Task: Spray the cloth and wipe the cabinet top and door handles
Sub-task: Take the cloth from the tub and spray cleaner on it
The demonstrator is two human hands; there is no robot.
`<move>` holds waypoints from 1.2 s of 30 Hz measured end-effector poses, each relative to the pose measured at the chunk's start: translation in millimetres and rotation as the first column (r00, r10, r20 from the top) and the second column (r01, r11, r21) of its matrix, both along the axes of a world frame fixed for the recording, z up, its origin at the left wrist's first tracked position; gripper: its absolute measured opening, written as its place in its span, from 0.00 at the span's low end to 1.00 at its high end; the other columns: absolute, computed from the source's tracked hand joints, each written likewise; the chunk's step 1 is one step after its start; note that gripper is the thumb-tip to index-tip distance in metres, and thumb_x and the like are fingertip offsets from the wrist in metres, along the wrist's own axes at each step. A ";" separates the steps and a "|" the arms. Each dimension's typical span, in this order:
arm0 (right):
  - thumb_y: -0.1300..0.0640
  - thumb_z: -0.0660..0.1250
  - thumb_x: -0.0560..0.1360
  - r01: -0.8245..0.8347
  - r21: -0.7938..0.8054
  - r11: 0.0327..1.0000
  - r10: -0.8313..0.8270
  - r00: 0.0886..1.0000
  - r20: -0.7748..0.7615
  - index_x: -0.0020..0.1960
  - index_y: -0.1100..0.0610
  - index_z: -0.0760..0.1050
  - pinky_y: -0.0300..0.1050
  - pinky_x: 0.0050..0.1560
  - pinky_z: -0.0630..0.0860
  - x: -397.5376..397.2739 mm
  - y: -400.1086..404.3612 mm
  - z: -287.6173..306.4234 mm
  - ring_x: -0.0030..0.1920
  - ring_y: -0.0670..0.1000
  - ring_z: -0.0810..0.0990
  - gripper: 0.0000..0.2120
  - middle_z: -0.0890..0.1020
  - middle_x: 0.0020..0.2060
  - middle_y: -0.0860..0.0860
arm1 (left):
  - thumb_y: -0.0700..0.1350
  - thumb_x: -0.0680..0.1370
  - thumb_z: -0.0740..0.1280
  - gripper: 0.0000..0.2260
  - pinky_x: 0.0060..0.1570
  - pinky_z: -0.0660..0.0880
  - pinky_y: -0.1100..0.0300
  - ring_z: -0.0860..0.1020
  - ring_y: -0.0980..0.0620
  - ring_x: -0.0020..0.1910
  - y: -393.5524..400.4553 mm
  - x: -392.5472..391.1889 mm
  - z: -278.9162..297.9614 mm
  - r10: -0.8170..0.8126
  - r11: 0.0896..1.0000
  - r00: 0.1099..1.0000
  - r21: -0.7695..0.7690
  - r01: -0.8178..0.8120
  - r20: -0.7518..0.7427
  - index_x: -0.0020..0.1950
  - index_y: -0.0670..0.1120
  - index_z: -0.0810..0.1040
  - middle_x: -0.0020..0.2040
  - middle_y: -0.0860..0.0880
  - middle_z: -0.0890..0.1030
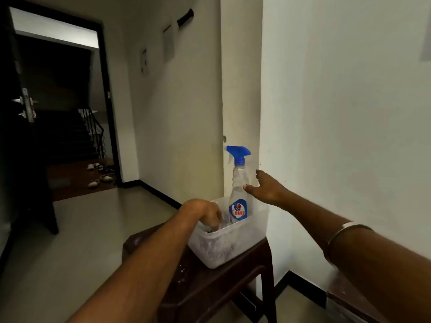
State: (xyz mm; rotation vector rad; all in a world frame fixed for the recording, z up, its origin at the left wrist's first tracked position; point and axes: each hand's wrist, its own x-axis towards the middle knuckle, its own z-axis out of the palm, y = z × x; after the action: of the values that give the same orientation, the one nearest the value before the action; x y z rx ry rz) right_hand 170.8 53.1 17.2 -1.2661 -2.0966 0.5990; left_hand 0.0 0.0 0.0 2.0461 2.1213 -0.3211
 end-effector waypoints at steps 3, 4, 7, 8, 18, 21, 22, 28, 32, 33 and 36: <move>0.51 0.65 0.77 0.005 -0.044 0.999 -0.010 0.995 -0.101 0.73 0.58 0.59 0.51 0.61 0.74 -14.7 11.4 -3.6 0.65 0.59 0.74 0.29 0.71 0.69 0.56 | 0.47 0.78 0.64 0.23 0.70 0.66 0.50 0.68 0.45 0.71 12.2 -2.5 -8.0 -0.052 0.963 0.997 -0.267 0.033 -0.064 0.73 0.47 0.68 0.73 0.47 0.69; 0.51 0.65 0.77 -0.010 -0.055 0.998 0.003 0.991 -0.137 0.72 0.57 0.60 0.52 0.60 0.75 -19.4 14.9 -4.8 0.63 0.58 0.75 0.27 0.72 0.68 0.56 | 0.48 0.78 0.65 0.24 0.71 0.65 0.48 0.67 0.44 0.71 15.3 -3.2 -10.4 -0.039 0.946 0.998 -0.324 0.021 -0.051 0.74 0.47 0.67 0.73 0.46 0.68; 0.52 0.65 0.77 -0.032 -0.091 0.995 0.009 0.969 -0.247 0.68 0.56 0.65 0.50 0.56 0.76 -31.8 29.0 -9.0 0.54 0.54 0.78 0.22 0.77 0.62 0.56 | 0.49 0.78 0.65 0.24 0.71 0.65 0.45 0.67 0.43 0.72 27.4 -3.9 -14.8 -0.057 0.925 0.997 -0.378 0.033 -0.053 0.74 0.49 0.66 0.74 0.47 0.68; 0.52 0.65 0.77 -0.018 -0.086 0.996 -0.005 0.964 -0.266 0.68 0.56 0.65 0.49 0.54 0.77 -35.1 32.5 -9.1 0.52 0.53 0.78 0.22 0.77 0.61 0.55 | 0.48 0.78 0.65 0.24 0.71 0.65 0.46 0.66 0.43 0.72 29.4 -3.9 -15.9 -0.055 0.935 0.997 -0.352 0.033 -0.052 0.74 0.50 0.66 0.74 0.47 0.67; 0.51 0.70 0.73 -0.042 -0.097 0.994 0.005 0.937 -0.349 0.61 0.56 0.66 0.40 0.41 0.77 -38.9 50.8 -11.9 0.47 0.52 0.79 0.21 0.78 0.53 0.54 | 0.47 0.79 0.65 0.23 0.68 0.66 0.47 0.68 0.43 0.71 38.3 1.0 -29.0 -0.180 0.951 0.975 -0.277 0.137 -0.133 0.74 0.50 0.65 0.73 0.46 0.68; 0.55 0.70 0.73 -0.094 -0.070 0.993 0.066 0.941 -0.333 0.64 0.53 0.60 0.44 0.46 0.77 -41.0 49.0 -11.8 0.47 0.51 0.78 0.25 0.75 0.52 0.53 | 0.48 0.79 0.65 0.20 0.62 0.71 0.49 0.73 0.44 0.65 40.9 -0.9 -31.1 -0.240 0.951 0.953 -0.242 0.193 -0.183 0.70 0.49 0.71 0.69 0.47 0.74; 0.56 0.69 0.73 -0.112 -0.039 0.993 0.093 0.939 -0.331 0.66 0.52 0.58 0.45 0.48 0.77 -41.4 48.3 -11.7 0.48 0.52 0.77 0.27 0.74 0.52 0.53 | 0.48 0.78 0.66 0.19 0.59 0.72 0.50 0.74 0.45 0.62 41.4 -2.8 -30.7 -0.252 0.951 0.951 -0.228 0.209 -0.179 0.69 0.49 0.73 0.67 0.47 0.75; 0.60 0.66 0.75 -0.172 0.076 0.982 0.188 0.896 -0.403 0.63 0.54 0.68 0.51 0.55 0.78 -46.2 42.4 -14.5 0.53 0.54 0.79 0.18 0.80 0.53 0.52 | 0.48 0.75 0.69 0.15 0.56 0.73 0.55 0.74 0.48 0.55 36.4 -23.6 -22.0 -0.227 0.962 0.966 -0.129 0.242 0.124 0.61 0.51 0.74 0.57 0.51 0.75; 0.62 0.66 0.74 -0.197 0.162 0.967 0.249 0.867 -0.432 0.67 0.52 0.69 0.51 0.58 0.77 -52.3 33.4 -8.6 0.54 0.53 0.81 0.22 0.82 0.54 0.50 | 0.49 0.71 0.72 0.18 0.58 0.77 0.54 0.76 0.50 0.57 31.7 -38.4 -8.6 -0.251 0.968 0.904 0.111 0.227 0.346 0.60 0.50 0.73 0.58 0.51 0.77; 0.63 0.66 0.74 -0.191 0.185 0.964 0.256 0.851 -0.458 0.66 0.52 0.70 0.50 0.57 0.78 -53.1 29.6 -1.4 0.52 0.52 0.81 0.21 0.82 0.53 0.51 | 0.48 0.71 0.72 0.17 0.56 0.78 0.54 0.77 0.50 0.56 32.0 -42.3 -5.7 -0.252 0.965 0.882 0.171 0.199 0.398 0.58 0.50 0.73 0.56 0.51 0.78; 0.63 0.66 0.73 -0.144 0.255 0.956 0.263 0.803 -0.535 0.65 0.54 0.71 0.48 0.52 0.78 -51.2 16.1 32.5 0.48 0.53 0.81 0.20 0.82 0.50 0.55 | 0.47 0.70 0.73 0.19 0.51 0.80 0.57 0.77 0.52 0.53 30.8 -54.5 1.4 -0.221 0.944 0.791 0.329 0.026 0.571 0.57 0.52 0.70 0.54 0.51 0.77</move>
State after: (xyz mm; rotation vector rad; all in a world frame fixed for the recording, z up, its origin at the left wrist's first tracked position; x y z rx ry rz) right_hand 119.6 69.2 49.6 -0.6366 -1.7357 0.7288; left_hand -54.5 30.8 1.4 2.0646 1.7057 0.6193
